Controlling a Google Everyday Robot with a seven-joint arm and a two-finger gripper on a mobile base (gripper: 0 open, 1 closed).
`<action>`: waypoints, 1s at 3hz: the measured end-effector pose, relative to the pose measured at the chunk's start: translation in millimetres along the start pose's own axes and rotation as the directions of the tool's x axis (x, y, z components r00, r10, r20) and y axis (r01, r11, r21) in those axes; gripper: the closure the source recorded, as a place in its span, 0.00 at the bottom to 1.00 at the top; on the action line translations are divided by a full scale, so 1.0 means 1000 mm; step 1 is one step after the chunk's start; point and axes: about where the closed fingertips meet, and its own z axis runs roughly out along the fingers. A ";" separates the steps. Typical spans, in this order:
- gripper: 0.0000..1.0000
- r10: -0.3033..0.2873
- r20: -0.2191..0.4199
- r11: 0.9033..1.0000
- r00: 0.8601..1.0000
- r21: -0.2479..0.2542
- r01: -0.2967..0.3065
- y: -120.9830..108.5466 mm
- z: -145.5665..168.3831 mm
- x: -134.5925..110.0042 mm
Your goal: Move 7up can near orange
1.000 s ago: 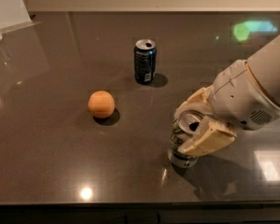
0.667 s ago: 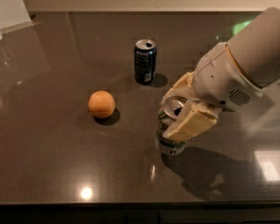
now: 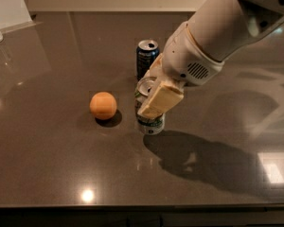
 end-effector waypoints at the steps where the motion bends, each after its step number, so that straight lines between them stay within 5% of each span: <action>1: 1.00 0.004 -0.018 1.000 1.000 -0.001 -0.004 -0.021 0.018 -0.008; 2: 1.00 0.008 -0.022 1.000 1.000 -0.006 -0.009 -0.035 0.033 -0.012; 3: 0.81 0.011 -0.015 1.000 1.000 -0.007 -0.011 -0.044 0.045 -0.017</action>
Offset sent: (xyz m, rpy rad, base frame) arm 0.0615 0.0363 -0.0321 -0.0222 0.0286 -0.0117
